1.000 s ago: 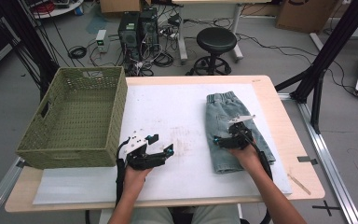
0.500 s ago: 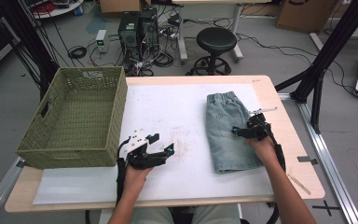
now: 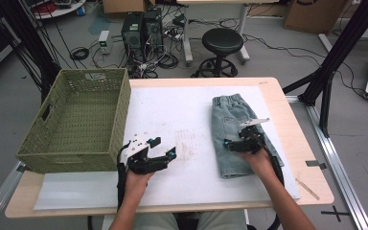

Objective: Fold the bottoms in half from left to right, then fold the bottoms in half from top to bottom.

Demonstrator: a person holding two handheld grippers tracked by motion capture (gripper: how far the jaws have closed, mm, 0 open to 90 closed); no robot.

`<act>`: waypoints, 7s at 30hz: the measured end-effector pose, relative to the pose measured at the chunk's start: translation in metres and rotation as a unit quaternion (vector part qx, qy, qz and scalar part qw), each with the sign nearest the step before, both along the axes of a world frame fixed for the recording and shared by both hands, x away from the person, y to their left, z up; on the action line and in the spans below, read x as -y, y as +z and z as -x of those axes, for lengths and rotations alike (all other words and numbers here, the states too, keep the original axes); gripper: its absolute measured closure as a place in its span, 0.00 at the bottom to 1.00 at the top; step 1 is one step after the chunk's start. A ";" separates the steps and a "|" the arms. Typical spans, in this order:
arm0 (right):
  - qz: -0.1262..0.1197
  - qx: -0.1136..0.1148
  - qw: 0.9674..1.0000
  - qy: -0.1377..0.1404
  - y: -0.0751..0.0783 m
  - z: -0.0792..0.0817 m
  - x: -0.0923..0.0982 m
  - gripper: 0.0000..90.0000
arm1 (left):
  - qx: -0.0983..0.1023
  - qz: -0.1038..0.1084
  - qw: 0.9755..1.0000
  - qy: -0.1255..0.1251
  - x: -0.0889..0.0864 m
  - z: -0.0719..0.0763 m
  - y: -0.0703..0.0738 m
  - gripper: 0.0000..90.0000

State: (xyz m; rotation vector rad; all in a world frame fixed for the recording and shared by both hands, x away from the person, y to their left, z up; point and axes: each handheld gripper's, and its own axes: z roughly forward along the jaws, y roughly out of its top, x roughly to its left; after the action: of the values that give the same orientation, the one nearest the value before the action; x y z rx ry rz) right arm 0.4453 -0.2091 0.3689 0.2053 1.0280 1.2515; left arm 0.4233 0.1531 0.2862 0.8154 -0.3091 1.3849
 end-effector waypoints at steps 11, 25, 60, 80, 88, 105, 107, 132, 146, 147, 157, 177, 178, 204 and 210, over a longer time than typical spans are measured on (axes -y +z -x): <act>0.028 0.010 0.999 0.036 -0.020 0.011 -0.001 0.30 | -0.002 0.004 1.000 -0.002 -0.002 0.001 0.001 0.28; 0.038 0.008 0.999 0.000 -0.049 -0.005 -0.009 0.28 | -0.001 -0.002 1.000 -0.002 0.005 0.002 0.000 0.28; 0.044 0.013 0.995 0.083 -0.087 0.014 0.031 0.37 | -0.003 -0.010 1.000 -0.001 0.017 0.002 0.002 0.28; -0.056 -0.002 0.998 0.032 -0.094 -0.003 0.118 0.68 | -0.011 -0.016 1.000 -0.004 0.026 0.002 0.004 0.28; -0.049 0.038 0.995 0.074 -0.090 0.025 0.120 0.52 | -0.014 -0.009 1.000 -0.007 0.025 0.002 0.005 0.28; -0.036 0.093 0.990 0.102 -0.048 0.044 0.109 0.29 | -0.011 -0.027 1.000 0.002 0.043 0.014 0.012 0.22; -0.040 0.092 0.989 0.109 -0.048 0.045 0.110 0.29 | -0.015 -0.035 0.999 -0.002 0.049 0.014 0.013 0.22; -0.043 0.086 0.991 0.098 -0.049 0.038 0.111 0.30 | -0.116 -0.068 0.989 0.066 0.157 -0.017 0.044 0.23; -0.065 0.049 0.995 0.058 -0.041 0.020 0.109 0.36 | -0.158 -0.025 0.981 0.105 0.171 -0.028 0.054 0.40; -0.064 0.048 0.995 0.052 -0.041 0.019 0.108 0.36 | -0.165 -0.030 0.980 0.104 0.172 -0.029 0.055 0.43; -0.082 0.017 0.996 0.014 -0.034 0.007 0.109 0.48 | -0.181 -0.040 0.977 0.103 0.177 -0.029 0.050 0.74; -0.050 -0.025 0.998 0.013 -0.038 0.000 0.103 0.89 | -0.191 -0.053 0.978 0.058 0.146 -0.027 0.048 0.91; -0.045 -0.028 0.998 0.015 -0.039 0.001 0.100 0.89 | -0.190 -0.053 0.979 0.055 0.141 -0.027 0.047 0.91; -0.024 -0.012 1.000 0.015 -0.066 0.016 0.043 0.63 | -0.166 -0.024 0.985 0.034 0.069 -0.017 0.019 0.57; -0.041 -0.019 0.999 0.016 -0.034 0.013 0.036 0.65 | -0.184 -0.013 0.982 0.029 0.080 -0.023 0.037 0.51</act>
State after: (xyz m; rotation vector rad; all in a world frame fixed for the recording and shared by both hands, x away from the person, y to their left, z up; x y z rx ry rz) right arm 0.4321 -0.2456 0.3353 0.2776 1.0162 1.3248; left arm 0.4461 0.0732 0.3235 1.0882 -0.0161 1.2550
